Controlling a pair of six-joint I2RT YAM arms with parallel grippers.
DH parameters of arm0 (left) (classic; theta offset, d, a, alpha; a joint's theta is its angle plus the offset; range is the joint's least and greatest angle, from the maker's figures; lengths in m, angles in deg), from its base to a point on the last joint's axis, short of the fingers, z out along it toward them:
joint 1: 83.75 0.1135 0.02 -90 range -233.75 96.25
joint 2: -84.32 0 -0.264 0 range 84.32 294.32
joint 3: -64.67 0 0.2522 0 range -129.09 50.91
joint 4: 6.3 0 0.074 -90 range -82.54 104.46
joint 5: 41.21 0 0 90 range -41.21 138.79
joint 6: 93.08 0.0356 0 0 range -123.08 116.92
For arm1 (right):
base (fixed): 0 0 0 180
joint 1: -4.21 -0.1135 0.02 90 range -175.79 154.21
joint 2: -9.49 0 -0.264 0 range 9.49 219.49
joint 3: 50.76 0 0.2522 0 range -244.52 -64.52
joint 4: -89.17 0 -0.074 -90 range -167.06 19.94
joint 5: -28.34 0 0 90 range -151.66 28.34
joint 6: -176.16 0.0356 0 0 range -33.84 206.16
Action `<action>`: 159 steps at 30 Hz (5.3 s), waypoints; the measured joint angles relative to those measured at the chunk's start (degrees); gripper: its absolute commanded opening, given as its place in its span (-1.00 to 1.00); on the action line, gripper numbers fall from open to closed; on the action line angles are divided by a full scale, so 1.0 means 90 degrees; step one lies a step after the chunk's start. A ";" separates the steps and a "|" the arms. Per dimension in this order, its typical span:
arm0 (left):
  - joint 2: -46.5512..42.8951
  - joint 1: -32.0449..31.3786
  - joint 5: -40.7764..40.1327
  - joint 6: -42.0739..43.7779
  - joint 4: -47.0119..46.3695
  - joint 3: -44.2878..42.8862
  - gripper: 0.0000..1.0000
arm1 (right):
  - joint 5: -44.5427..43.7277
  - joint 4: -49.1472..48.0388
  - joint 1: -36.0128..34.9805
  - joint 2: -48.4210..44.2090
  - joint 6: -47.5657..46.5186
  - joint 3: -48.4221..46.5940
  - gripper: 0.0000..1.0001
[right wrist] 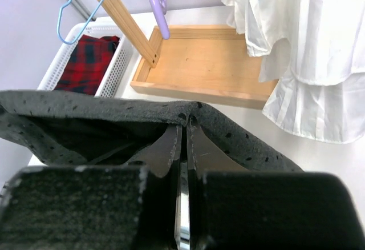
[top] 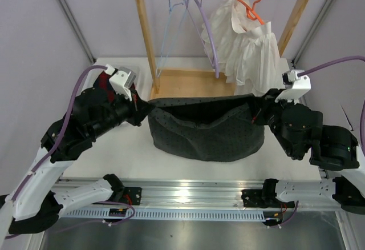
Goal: Place the skirt on the hanger
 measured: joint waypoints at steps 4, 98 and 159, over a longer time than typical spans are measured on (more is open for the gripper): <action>-0.0194 -0.0041 0.0066 -0.0291 0.0410 0.0058 -1.00 | 0.0083 0.0372 -0.0034 0.0100 -0.0087 -0.0287 -1.00; -0.0410 0.0308 0.0712 -0.2438 -0.2844 0.5773 -1.00 | 0.2557 0.1491 0.1518 0.0692 -0.0085 0.1059 -1.00; 0.1122 0.1982 0.0741 -0.1270 -0.0350 0.1632 -1.00 | 0.6035 0.0223 0.4828 0.2222 -0.1234 0.1117 -1.00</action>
